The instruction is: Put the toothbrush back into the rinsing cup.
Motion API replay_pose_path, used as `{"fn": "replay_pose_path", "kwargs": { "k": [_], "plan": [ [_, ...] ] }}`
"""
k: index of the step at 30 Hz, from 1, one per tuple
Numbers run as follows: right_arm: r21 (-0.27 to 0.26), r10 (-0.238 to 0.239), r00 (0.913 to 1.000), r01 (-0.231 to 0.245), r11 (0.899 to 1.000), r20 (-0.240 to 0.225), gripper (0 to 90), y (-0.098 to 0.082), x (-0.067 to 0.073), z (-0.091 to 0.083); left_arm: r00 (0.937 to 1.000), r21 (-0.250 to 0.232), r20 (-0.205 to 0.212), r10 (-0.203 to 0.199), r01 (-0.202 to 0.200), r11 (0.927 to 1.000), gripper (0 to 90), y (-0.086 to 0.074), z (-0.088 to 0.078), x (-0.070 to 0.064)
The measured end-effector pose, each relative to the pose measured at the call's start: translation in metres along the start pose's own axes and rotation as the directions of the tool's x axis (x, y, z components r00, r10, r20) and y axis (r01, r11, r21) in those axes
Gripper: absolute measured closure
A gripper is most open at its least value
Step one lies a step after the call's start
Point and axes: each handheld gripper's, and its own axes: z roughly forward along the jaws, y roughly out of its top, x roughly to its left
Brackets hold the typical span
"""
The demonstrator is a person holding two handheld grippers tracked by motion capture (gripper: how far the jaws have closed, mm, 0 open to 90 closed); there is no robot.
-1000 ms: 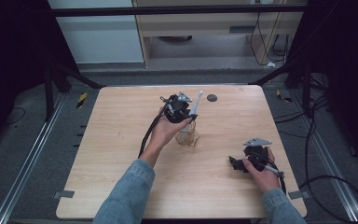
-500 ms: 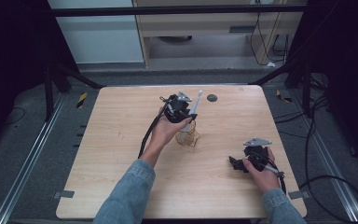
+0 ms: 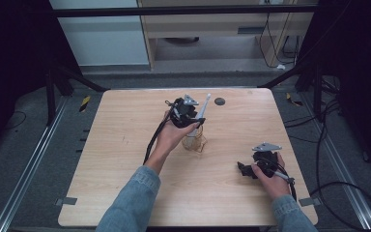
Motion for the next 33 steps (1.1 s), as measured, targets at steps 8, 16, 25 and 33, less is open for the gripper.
{"fn": "replay_pose_path", "kwargs": {
  "k": [8, 16, 25, 33],
  "plan": [
    [0.0, 0.0, 1.0, 0.0, 1.0, 0.0, 0.4, 0.0, 0.0, 0.0, 0.9999, -0.002, -0.01, 0.012, -0.012, 0.9999, 46.7, 0.001, -0.003, -0.001],
    [0.0, 0.001, 1.0, -0.001, 1.0, -0.002, 0.3, 0.0, 0.0, 0.0, 0.999, -0.006, -0.02, 0.04, -0.04, 0.9992, 35.8, 0.003, -0.008, -0.007],
    [0.001, 0.002, 1.0, -0.002, 1.0, -0.002, 0.4, 0.0, 0.0, 0.0, 0.999, -0.021, -0.024, 0.038, -0.038, 0.999, 19.1, 0.006, -0.015, -0.015],
    [0.0, 0.0, 1.0, 0.0, 1.0, 0.0, 0.3, 0.0, 0.0, 0.0, 0.9983, -0.03, -0.023, 0.054, -0.055, 0.998, 10.3, 0.006, -0.021, -0.019]
  ]
}}
